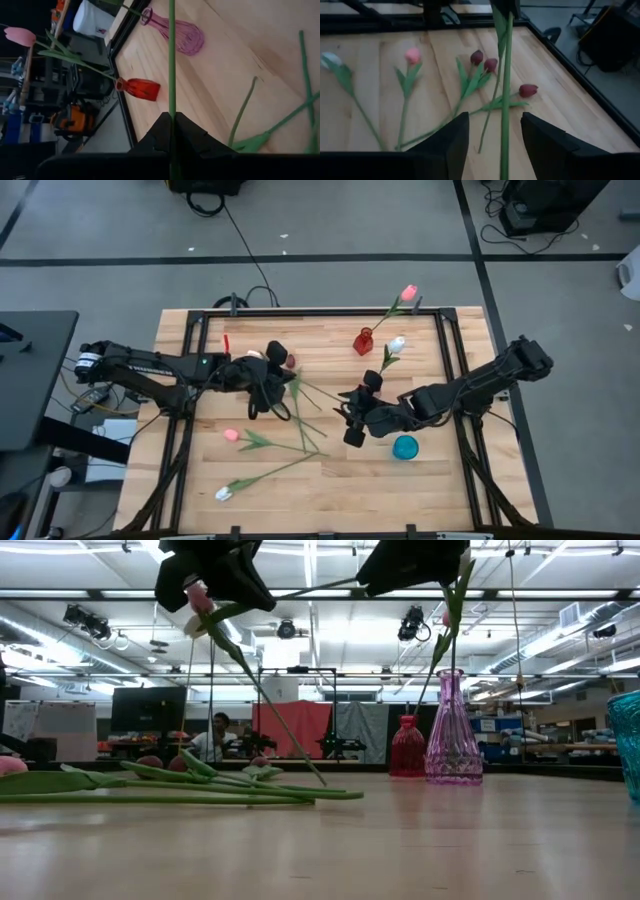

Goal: Sort flowers into vase by color
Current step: Put the top white tulip into the pink vase

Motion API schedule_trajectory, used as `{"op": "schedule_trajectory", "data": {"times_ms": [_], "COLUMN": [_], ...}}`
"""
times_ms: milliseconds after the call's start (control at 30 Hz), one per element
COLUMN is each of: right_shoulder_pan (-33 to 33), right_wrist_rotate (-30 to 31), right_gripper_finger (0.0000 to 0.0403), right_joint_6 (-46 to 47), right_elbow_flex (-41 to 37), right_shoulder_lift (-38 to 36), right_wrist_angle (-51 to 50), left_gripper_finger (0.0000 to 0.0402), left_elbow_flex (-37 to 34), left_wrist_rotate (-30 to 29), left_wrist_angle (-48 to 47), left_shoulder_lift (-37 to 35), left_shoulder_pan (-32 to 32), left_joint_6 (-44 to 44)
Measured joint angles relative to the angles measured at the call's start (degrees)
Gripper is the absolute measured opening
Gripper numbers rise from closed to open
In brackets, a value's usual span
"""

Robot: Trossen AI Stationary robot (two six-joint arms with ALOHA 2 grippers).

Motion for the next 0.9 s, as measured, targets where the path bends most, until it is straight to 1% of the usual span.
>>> {"op": "schedule_trajectory", "data": {"times_ms": [100, 200, 267, 367, 433, 467, 733, 800, 900], "right_shoulder_pan": [0.0, 0.0, -0.2, -0.3, -0.4, -0.4, -1.3, -1.7, -1.9], "right_wrist_rotate": [0.1, 0.4, 0.6, -0.1, -0.9, -1.4, -1.4, -0.9, 1.6], "right_gripper_finger": [0.0174, 0.0146, 0.0120, 0.0069, 0.0026, 0.0014, 0.0006, 0.0006, 0.0005], "right_joint_6": [1.1, 1.3, 1.3, 1.3, 1.5, 2.0, 10.7, 13.6, 16.4], "right_elbow_flex": [0.0, 0.0, 0.0, 0.0, 0.0, 0.0, 0.0, 0.0, 0.0], "right_shoulder_lift": [0.6, 0.8, 0.8, 0.8, 0.8, 0.8, 0.8, 0.8, 0.8], "right_wrist_angle": [-0.7, -0.7, -0.5, -0.6, -0.6, -0.8, -4.5, -6.0, -8.0], "left_gripper_finger": [0.0016, 0.0016, 0.0016, 0.0017, 0.0027, 0.0035, 0.0151, 0.0165, 0.0170], "left_elbow_flex": [0.0, 0.0, 0.0, 0.0, 0.0, 0.0, 0.0, 0.0, 0.0], "left_wrist_rotate": [0.1, 0.4, 0.4, 0.5, 1.1, 1.3, 2.1, 5.3, 15.2], "left_wrist_angle": [0.1, 0.0, 0.0, 0.0, 0.1, 0.1, 3.9, 5.5, 7.6], "left_shoulder_lift": [0.0, 0.0, 0.0, 0.0, 0.0, 0.0, -0.4, -1.3, -1.9], "left_shoulder_pan": [0.0, 0.0, 0.0, 0.0, 0.0, 0.0, 0.0, 0.0, 0.0], "left_joint_6": [0.3, 0.4, 0.4, 0.2, -1.1, -1.6, -9.3, -11.7, -16.4]}}
